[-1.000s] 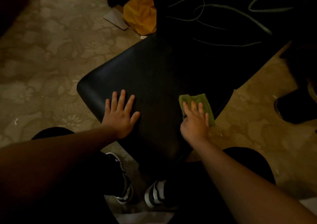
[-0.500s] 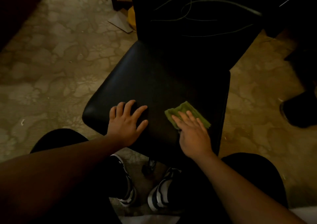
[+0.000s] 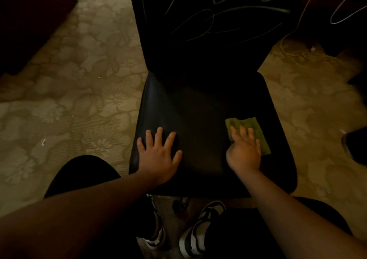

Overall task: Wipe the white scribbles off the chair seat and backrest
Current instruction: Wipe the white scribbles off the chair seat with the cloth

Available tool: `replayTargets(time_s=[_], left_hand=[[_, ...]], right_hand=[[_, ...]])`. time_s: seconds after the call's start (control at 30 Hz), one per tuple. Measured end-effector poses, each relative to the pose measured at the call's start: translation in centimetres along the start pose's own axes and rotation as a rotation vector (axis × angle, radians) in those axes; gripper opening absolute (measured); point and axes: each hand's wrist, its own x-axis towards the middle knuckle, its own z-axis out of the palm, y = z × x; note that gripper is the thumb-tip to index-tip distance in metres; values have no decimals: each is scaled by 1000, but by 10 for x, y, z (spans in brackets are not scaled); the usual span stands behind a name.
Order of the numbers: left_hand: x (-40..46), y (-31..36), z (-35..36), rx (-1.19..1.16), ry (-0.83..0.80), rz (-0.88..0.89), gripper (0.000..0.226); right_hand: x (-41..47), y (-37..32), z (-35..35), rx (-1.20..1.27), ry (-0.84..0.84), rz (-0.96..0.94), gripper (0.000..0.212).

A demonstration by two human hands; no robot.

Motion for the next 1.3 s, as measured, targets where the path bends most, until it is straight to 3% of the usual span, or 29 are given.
replayTargets(time_s=[0.1,0.2,0.33,0.57,0.87,1.0,1.3], left_hand=[[-5,8,-1,27,-2,2,75],[-8,4,1,44,100,80,66],[3,-11,-1,14,209,210,54],[19,-37,-9,-54,194,221,56],[1,-47,-9,3,168,304,55],[-2,-53,-16,-29,137,217,56],[-20,-109,-78,-56,217,50,39]], right_hand=[[-23,-35,11,-9,-11,-188,67],[-49,-55,24,-10,-12,-379,66],[-43,-29,23,-53,-45,-453,64],[-21,1,11,-41,-76,-393,62],[8,7,-6,-77,-89,-182,68],[2,-20,-6,-21,-70,-93,69],[-47,-91,7,365,-99,-248,62]])
